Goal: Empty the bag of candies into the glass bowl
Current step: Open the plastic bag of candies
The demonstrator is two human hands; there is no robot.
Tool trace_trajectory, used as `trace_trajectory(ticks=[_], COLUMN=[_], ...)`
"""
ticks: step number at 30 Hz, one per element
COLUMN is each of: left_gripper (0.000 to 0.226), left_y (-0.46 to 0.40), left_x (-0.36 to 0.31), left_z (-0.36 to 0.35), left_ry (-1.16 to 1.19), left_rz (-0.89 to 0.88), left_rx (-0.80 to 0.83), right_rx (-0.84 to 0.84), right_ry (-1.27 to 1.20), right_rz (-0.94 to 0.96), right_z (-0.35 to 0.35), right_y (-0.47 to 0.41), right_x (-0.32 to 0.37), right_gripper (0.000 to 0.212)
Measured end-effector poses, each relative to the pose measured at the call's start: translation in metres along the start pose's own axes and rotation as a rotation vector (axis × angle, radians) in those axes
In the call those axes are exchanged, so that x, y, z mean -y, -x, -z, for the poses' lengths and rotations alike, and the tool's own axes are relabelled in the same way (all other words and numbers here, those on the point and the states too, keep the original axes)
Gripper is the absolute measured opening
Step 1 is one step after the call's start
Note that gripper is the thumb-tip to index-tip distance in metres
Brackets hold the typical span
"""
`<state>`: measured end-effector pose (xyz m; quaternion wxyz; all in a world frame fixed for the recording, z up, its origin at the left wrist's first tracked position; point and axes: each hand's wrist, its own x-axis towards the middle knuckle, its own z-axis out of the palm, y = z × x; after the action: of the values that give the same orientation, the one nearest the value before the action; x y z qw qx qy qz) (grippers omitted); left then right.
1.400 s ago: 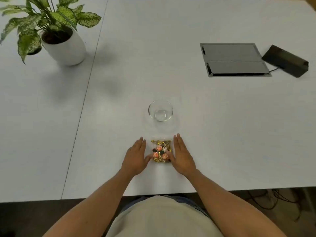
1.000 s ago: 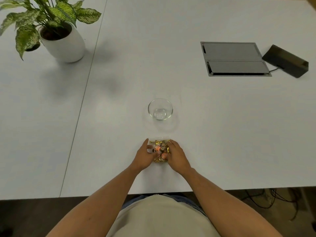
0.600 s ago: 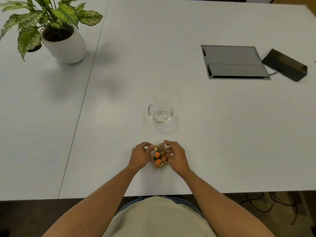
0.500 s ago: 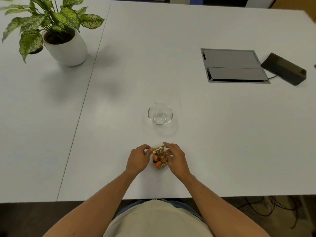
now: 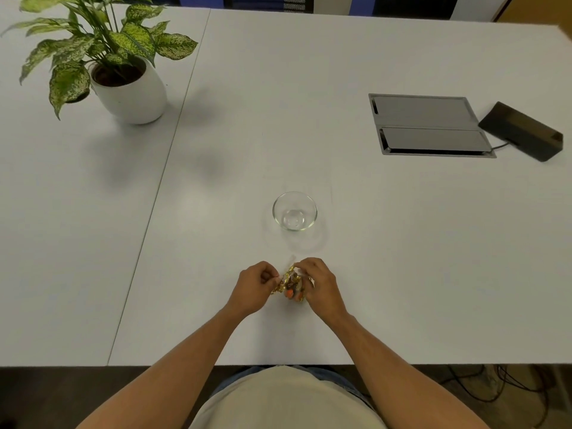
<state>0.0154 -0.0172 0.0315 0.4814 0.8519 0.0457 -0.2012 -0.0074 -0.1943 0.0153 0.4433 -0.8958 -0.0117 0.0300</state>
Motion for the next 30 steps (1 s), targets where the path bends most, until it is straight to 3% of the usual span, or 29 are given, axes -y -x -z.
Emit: trace_trajectory(ticks=[3, 6, 10, 17, 30], left_gripper=[0.002, 0.004, 0.013, 0.016, 0.009], left_y=[0.002, 0.006, 0.015, 0.024, 0.027], left_x=[-0.004, -0.007, -0.011, -0.013, -0.021], left_z=[0.001, -0.001, -0.009, -0.013, -0.011], left_ry=[0.07, 0.074, 0.006, -0.045, 0.002], left_rz=[-0.008, -0.064, -0.165, -0.202, -0.041], left_rx=[-0.005, -0.02, -0.061, -0.088, -0.043], right_rx=[0.019, -0.094, -0.033, 0.03, 0.143], right_ry=[-0.013, -0.072, -0.253, -0.339, -0.251], right_rz=[-0.077, -0.214, -0.451, -0.509, -0.401], right_z=[0.0, -0.004, -0.003, 0.003, 0.004], right_y=[0.004, 0.005, -0.004, -0.007, 0.004], right_x=[0.007, 0.017, 0.033, 0.036, 0.036], right_gripper=[0.038, 0.014, 0.035, 0.016, 0.02])
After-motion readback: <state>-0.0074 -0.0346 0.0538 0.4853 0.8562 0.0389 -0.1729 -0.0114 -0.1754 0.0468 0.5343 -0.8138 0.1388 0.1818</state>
